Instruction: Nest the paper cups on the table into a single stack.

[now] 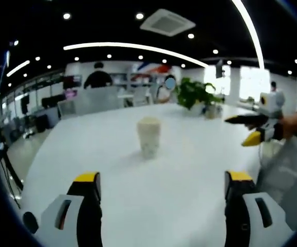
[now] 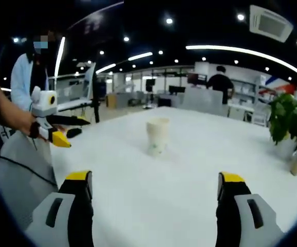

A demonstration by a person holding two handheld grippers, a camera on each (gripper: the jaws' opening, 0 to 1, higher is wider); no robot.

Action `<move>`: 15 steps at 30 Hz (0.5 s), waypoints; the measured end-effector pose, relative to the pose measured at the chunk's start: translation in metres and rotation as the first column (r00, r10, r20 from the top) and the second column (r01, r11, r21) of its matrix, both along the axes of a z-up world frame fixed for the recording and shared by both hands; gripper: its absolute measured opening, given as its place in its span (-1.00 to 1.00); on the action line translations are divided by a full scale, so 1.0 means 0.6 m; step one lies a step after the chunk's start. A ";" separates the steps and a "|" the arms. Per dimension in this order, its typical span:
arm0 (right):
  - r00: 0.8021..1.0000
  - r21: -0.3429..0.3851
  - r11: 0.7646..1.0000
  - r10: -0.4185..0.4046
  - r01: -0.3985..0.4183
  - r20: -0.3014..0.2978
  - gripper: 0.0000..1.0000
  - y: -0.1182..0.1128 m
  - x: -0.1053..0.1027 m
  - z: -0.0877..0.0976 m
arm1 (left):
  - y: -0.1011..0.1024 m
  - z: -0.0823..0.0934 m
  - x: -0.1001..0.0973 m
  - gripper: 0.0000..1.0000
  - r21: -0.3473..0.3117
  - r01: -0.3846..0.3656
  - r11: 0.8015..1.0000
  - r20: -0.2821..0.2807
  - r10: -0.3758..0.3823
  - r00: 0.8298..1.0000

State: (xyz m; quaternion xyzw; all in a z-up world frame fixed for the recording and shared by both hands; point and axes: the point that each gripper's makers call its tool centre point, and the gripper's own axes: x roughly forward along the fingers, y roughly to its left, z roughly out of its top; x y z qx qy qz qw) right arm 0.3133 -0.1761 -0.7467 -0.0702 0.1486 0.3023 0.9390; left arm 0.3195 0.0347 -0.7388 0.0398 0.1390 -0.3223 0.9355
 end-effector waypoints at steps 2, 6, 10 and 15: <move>1.000 0.008 1.000 0.005 -0.005 0.005 1.00 0.001 0.000 0.003 | -0.005 0.008 0.000 0.96 -0.041 0.003 0.999 0.014 -0.002 1.000; 1.000 0.003 1.000 0.002 -0.002 0.013 1.00 0.001 0.000 0.003 | -0.006 -0.014 -0.008 0.96 0.015 0.025 1.000 -0.018 -0.025 1.000; 1.000 0.025 1.000 -0.001 0.001 0.024 1.00 0.002 0.002 0.013 | 0.000 0.009 -0.006 0.96 0.025 0.033 0.999 0.015 -0.033 0.999; 1.000 0.041 0.999 -0.006 0.005 0.030 1.00 0.002 0.002 0.018 | 0.022 0.011 -0.024 0.96 0.016 0.036 0.999 -0.014 -0.036 0.999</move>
